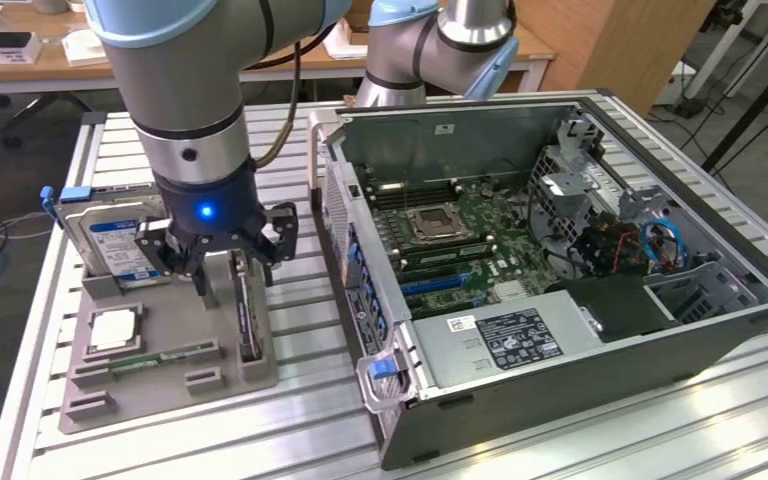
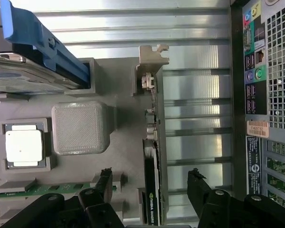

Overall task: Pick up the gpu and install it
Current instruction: 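Pick up the gpu and move the gpu toward the slot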

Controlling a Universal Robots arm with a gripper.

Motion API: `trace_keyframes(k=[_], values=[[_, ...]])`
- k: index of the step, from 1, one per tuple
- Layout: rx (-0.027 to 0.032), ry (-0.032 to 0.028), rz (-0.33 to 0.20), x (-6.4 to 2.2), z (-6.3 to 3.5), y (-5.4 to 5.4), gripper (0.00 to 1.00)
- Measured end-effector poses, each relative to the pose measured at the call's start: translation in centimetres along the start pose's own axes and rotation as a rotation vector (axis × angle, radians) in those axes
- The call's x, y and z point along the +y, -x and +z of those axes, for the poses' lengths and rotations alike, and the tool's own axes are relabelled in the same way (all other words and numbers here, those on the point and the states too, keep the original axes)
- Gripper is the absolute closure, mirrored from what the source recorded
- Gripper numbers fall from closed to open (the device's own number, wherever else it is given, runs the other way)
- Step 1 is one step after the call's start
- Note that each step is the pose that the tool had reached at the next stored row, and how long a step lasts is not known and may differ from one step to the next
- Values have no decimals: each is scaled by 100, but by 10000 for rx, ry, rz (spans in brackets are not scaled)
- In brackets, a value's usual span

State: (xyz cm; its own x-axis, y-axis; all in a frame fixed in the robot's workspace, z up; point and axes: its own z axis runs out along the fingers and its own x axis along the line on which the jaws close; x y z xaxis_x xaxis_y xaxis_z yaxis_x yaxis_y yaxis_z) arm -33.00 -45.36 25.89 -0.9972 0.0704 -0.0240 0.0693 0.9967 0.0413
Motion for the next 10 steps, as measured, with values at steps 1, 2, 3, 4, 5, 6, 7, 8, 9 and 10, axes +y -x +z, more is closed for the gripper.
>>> trace_keyframes(k=[1,2,3,4,5,6,7,8,9,10], values=[[1,-1,0,0,0,0,26],[1,-1,-1,0,0,0,26],[0,0,-1,0,0,0,26],[-2,1,-1,0,3,0,26],[-4,4,0,0,9,0,26],[-5,4,-1,0,15,0,26],[-2,2,-1,-1,22,0,26],[-1,1,-1,-1,30,0,26],[-2,2,-1,-1,40,-1,26],[-2,1,-1,-2,51,-1,26]])
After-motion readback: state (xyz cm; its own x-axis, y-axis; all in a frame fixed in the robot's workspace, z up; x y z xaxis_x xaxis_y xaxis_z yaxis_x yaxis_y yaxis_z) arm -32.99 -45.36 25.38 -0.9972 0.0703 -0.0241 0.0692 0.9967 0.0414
